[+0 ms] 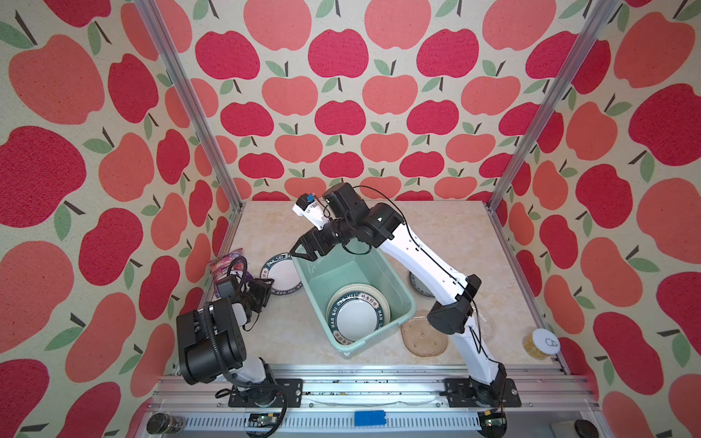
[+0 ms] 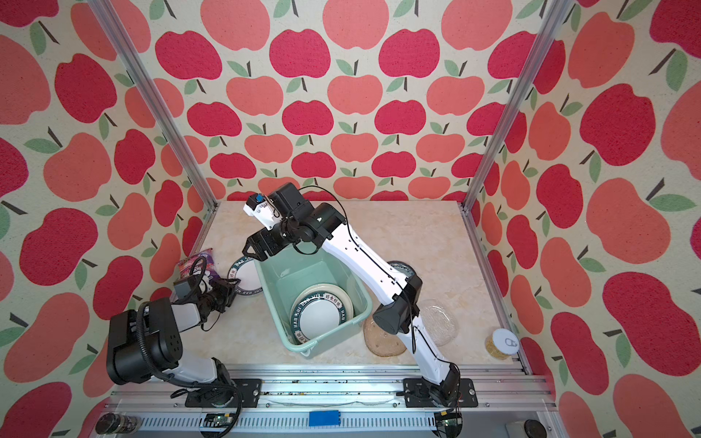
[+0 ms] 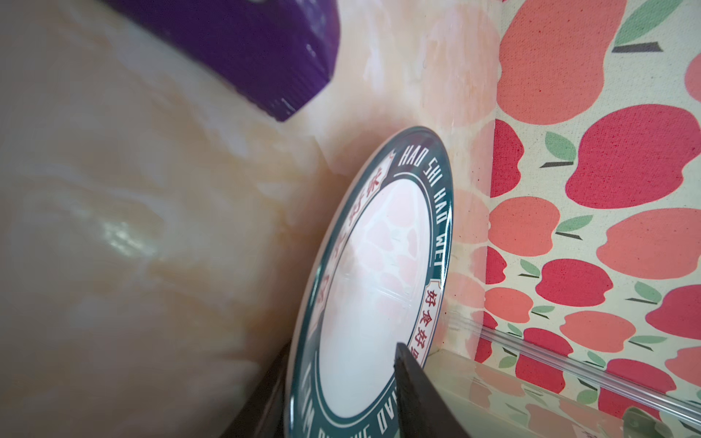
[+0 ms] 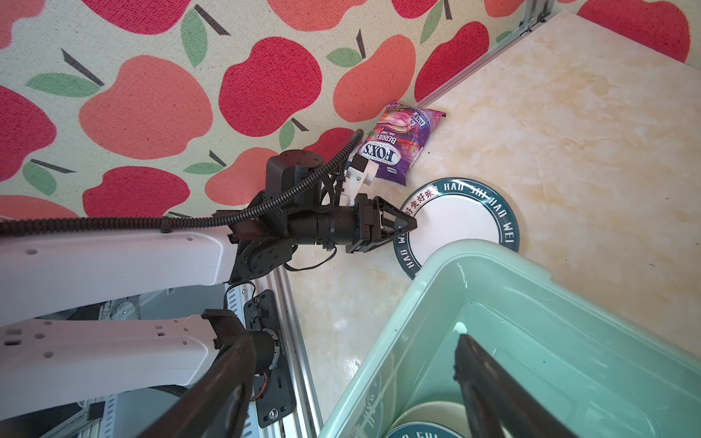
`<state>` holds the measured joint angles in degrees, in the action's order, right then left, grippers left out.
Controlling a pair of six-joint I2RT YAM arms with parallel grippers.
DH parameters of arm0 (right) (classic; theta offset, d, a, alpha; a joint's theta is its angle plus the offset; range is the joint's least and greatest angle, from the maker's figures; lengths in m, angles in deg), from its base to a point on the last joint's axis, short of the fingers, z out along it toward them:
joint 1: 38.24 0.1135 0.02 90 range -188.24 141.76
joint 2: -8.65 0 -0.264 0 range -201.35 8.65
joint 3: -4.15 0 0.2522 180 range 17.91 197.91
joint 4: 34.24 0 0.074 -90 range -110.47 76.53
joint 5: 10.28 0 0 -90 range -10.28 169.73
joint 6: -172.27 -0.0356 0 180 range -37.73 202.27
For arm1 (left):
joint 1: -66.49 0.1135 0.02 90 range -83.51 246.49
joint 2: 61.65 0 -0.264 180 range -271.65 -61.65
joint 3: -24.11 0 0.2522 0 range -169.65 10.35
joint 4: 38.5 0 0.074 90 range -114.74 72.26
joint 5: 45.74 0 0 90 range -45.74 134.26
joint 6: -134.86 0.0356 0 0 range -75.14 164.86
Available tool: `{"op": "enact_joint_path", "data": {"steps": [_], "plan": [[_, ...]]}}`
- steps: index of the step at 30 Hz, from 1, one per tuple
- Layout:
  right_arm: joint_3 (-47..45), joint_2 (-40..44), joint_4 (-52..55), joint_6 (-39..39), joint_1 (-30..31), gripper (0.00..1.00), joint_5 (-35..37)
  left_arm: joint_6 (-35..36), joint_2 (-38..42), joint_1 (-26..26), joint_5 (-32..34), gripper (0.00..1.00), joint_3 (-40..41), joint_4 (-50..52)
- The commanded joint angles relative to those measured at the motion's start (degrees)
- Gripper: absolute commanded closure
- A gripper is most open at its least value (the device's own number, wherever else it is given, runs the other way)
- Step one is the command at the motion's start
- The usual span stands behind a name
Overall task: Place the plates into the plastic bin on the countertop
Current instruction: Pick up the plate from the middle-left of the table.
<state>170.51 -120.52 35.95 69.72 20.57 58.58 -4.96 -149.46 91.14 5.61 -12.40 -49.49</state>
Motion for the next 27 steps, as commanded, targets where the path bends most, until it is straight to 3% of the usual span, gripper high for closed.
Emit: {"op": "enact_joint_path", "data": {"steps": [1, 6, 11, 17, 27], "plan": [[1.42, -1.01, -0.27, -1.09, -0.27, 0.16, -1.00, 0.34, -4.34, -0.65, -1.82, 0.59, 2.33, 0.82], [1.40, -1.16, -0.34, -1.50, -0.27, 0.16, -1.00, -0.01, -6.29, -0.72, -1.95, 0.70, 1.98, -0.94], [1.53, -1.18, -0.87, -2.29, -0.27, 0.16, -1.11, 0.25, -7.31, -0.91, -1.18, 0.88, 1.30, 0.69], [1.67, -1.09, -1.18, -2.93, -0.27, 0.16, -1.11, 0.43, -6.28, -1.09, -0.38, 1.00, 0.86, 2.89], [1.44, 0.12, 0.90, -3.36, -0.27, 0.16, 0.90, 1.64, 3.70, 0.66, 3.50, 1.00, -4.25, 13.76]]}}
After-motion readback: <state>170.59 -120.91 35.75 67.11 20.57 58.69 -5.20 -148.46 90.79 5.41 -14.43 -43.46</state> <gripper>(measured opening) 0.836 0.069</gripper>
